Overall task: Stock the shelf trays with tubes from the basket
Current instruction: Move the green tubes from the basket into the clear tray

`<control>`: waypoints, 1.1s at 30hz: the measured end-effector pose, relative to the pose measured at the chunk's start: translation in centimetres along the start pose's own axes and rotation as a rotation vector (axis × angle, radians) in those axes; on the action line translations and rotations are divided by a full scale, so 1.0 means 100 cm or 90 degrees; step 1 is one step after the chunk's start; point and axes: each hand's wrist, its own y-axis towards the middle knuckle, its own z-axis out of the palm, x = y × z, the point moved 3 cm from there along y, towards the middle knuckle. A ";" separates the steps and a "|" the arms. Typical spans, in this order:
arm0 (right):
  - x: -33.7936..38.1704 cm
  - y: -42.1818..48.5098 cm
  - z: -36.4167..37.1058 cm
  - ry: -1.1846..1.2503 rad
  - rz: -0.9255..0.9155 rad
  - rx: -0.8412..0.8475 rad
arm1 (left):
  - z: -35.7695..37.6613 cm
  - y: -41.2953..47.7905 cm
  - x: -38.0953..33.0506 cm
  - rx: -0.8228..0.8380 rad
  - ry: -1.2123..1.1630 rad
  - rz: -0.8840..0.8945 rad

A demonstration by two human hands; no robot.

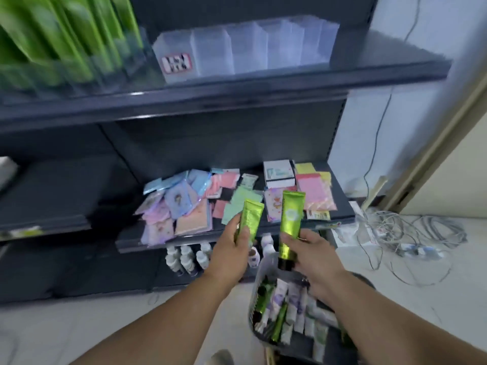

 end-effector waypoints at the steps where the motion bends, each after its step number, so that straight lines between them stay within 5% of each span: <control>1: 0.016 -0.008 0.007 0.002 -0.017 0.015 | -0.014 -0.007 -0.012 -0.014 -0.037 0.002; 8: 0.112 -0.064 0.068 0.009 -0.168 0.164 | -0.101 -0.040 -0.074 -0.041 -0.144 0.075; 16: 0.198 -0.099 0.173 -0.007 -0.289 0.200 | -0.230 -0.034 -0.117 -0.069 -0.188 0.174; 25: 0.277 -0.122 0.282 0.025 -0.380 0.194 | -0.369 -0.034 -0.173 -0.129 -0.004 0.362; 33: 0.335 -0.133 0.320 0.020 -0.462 0.174 | -0.437 -0.023 -0.218 -0.232 0.094 0.421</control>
